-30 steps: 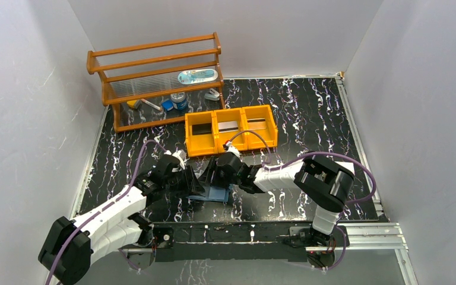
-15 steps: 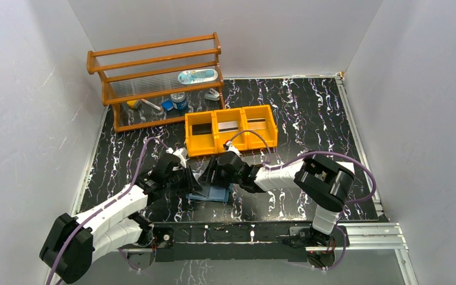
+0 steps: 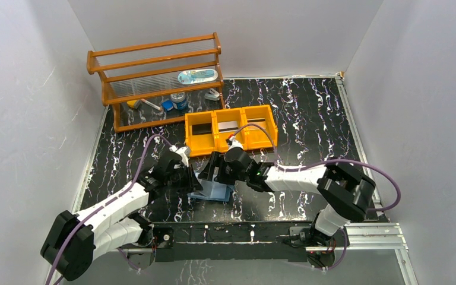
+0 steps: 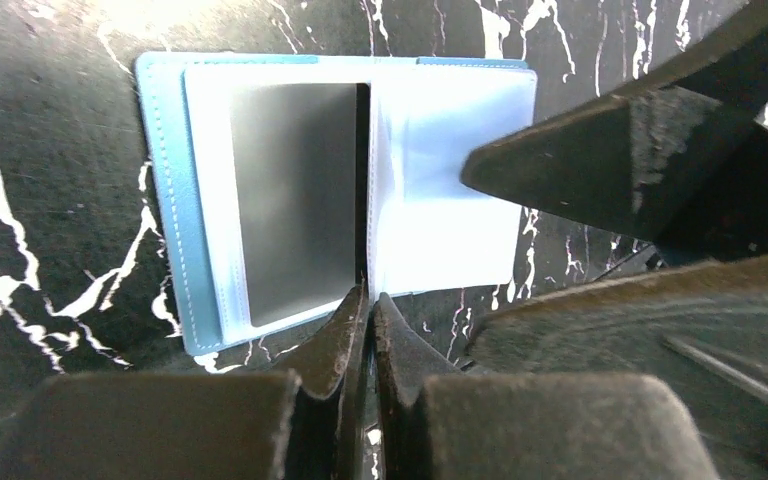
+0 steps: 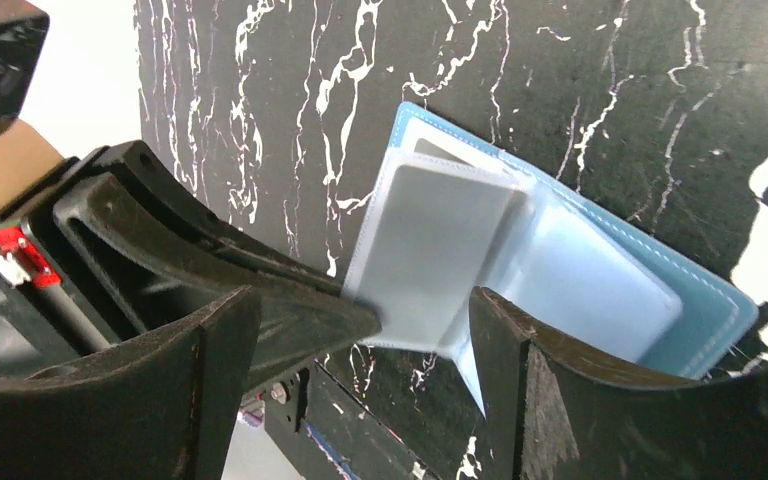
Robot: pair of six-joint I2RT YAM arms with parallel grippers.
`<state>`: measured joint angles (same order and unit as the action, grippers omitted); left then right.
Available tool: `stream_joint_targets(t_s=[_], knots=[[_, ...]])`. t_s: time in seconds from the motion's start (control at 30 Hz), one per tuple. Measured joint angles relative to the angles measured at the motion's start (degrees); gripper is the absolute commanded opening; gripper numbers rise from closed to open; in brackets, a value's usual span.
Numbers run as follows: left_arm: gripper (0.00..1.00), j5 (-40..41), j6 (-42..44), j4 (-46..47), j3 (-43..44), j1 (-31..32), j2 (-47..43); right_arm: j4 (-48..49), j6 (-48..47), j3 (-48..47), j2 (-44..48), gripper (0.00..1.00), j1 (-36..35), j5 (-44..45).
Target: Take the credit cards out of the card holder
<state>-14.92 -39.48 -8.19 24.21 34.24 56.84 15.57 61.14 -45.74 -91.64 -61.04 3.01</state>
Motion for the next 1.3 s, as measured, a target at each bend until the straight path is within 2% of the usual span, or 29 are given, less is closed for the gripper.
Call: stream_joint_targets(t_s=[0.23,0.43,0.63,0.77,0.93,1.07,1.2,1.3], knots=[[0.03,6.1,2.1,-4.5,5.4,2.7,2.6,-5.0,1.9,2.4,4.0,0.76,0.0,5.2],[0.06,12.0,3.6,-7.7,9.5,6.7,5.9,-9.8,4.7,4.2,4.9,0.74,0.0,9.3],[0.11,17.6,4.2,-10.2,14.2,12.4,13.2,-11.6,6.6,6.9,9.2,0.65,0.2,12.4],[0.18,20.7,4.5,-10.8,17.3,16.5,17.2,-10.9,9.0,9.8,11.3,0.64,0.9,13.0],[0.33,21.4,4.5,-10.3,19.7,19.5,21.5,-11.2,11.2,11.5,11.3,0.64,1.6,13.3],[0.48,18.6,4.3,-8.3,19.8,19.9,23.6,-11.1,12.9,12.5,11.6,0.64,1.8,13.7],[0.62,17.0,4.0,-7.5,19.8,19.9,22.5,-11.2,13.9,13.9,13.2,0.64,1.9,14.0],[0.68,17.2,4.0,-8.3,19.8,19.9,19.1,-11.1,13.8,14.3,14.1,0.63,2.1,14.2]])
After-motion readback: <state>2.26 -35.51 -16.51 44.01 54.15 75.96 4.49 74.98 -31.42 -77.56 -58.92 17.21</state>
